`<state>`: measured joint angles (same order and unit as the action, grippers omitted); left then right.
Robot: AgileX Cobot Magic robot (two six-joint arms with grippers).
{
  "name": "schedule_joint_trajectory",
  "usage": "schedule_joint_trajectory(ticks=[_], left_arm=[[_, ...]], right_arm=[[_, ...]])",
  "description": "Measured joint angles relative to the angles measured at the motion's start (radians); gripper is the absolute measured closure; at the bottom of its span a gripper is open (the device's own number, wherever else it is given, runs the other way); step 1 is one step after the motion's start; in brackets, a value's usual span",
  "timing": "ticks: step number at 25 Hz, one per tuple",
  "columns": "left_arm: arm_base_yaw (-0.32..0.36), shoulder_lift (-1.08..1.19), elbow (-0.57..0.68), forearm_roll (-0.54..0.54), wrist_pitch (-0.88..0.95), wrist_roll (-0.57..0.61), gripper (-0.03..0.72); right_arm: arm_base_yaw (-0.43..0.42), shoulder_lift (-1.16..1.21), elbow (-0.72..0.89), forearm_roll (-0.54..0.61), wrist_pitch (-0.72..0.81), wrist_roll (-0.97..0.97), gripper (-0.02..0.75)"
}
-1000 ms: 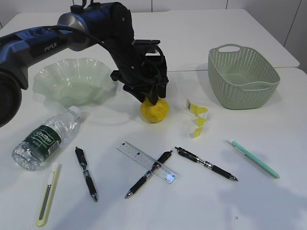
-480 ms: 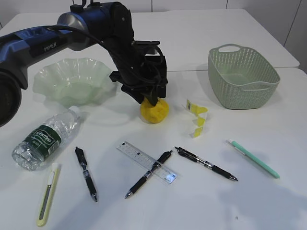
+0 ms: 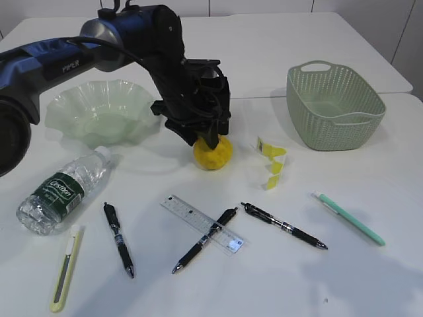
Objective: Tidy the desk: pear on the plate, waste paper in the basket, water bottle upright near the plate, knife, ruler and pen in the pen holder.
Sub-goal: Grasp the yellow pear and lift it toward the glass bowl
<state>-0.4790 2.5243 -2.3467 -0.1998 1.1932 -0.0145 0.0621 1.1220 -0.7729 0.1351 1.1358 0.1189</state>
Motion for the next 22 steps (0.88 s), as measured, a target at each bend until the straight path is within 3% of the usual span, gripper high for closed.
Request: schedule_joint_trajectory(ticks=[11, 22], left_arm=[[0.0, 0.015, -0.119, 0.008, 0.0, 0.0, 0.288], [0.0, 0.019, -0.125, -0.023, -0.03, -0.002, 0.265]], right_arm=[[0.0, 0.0, 0.0, 0.0, 0.0, 0.0, 0.241], [0.0, 0.0, 0.0, 0.0, -0.01, 0.0, 0.242]])
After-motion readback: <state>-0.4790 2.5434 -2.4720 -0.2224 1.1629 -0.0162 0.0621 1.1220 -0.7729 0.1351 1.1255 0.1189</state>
